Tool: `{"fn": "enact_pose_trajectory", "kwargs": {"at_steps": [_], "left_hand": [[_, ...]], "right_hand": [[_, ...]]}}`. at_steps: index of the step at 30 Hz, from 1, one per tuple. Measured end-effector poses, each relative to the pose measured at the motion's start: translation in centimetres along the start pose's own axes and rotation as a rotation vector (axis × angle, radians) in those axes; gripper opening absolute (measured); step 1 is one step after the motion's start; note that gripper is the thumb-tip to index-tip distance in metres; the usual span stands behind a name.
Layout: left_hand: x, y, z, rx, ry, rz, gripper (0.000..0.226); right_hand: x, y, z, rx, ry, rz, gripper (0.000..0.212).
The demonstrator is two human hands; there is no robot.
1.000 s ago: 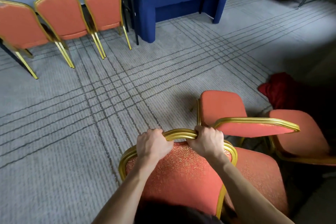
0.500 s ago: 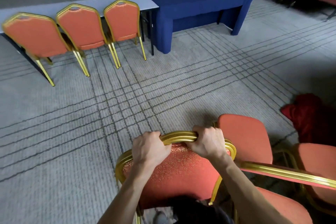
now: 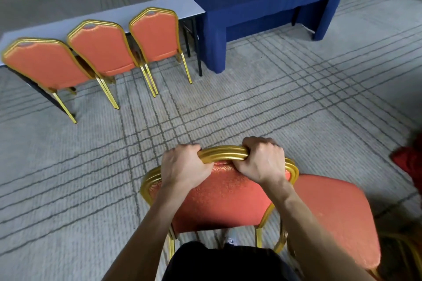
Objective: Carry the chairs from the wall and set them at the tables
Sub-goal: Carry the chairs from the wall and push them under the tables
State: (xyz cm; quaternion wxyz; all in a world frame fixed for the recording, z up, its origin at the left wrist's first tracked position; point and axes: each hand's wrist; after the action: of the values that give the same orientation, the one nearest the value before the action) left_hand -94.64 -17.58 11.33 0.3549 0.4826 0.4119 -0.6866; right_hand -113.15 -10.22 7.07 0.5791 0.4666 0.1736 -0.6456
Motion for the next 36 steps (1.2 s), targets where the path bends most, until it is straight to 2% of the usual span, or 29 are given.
{"fn": "enact_pose_trajectory", "kwargs": {"at_steps": [2, 5, 14, 20, 25, 29, 33, 36], "left_hand": [[0.5, -1.4, 2.5, -0.008, -0.013, -0.013, 0.035], [1.5, -3.3, 6.9, -0.024, 0.014, -0.018, 0.033], [6.0, -4.1, 21.0, 0.03, -0.001, -0.04, 0.037], [9.0, -6.4, 34.2, 0.102, 0.009, -0.044, 0.036], [9.9, -9.0, 44.9, 0.231, -0.101, -0.12, 0.046], [11.1, -11.1, 51.7, 0.332, -0.187, -0.174, 0.057], [14.0, -13.8, 60.0, 0.423, -0.284, -0.197, 0.05], [16.4, -16.4, 66.2, 0.43, -0.258, -0.223, 0.049]], "right_hand": [[0.5, -1.0, 2.5, 0.001, 0.034, -0.021, 0.034], [1.8, -3.1, 6.9, 0.113, 0.119, -0.041, 0.034], [9.6, -7.3, 17.5, 0.085, -0.098, 0.005, 0.038], [14.6, -10.9, 29.2, 0.085, -0.113, -0.008, 0.037], [15.7, -13.7, 38.2, 0.126, -0.206, -0.032, 0.035], [16.5, -16.1, 43.8, 0.185, -0.212, -0.029, 0.035], [19.2, -20.1, 50.6, 0.186, -0.251, -0.04, 0.032], [21.4, -23.8, 56.1, 0.17, -0.244, -0.057, 0.032]]}}
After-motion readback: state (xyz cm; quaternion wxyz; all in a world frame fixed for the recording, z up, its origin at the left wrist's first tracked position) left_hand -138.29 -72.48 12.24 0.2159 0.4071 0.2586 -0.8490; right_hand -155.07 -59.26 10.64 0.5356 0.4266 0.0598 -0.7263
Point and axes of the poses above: each hand's wrist, its own z-axis towards the middle knuckle, its own x-axis out of the palm, y = z × x, and after that the axes turned 10 degrees about -y, right-handed
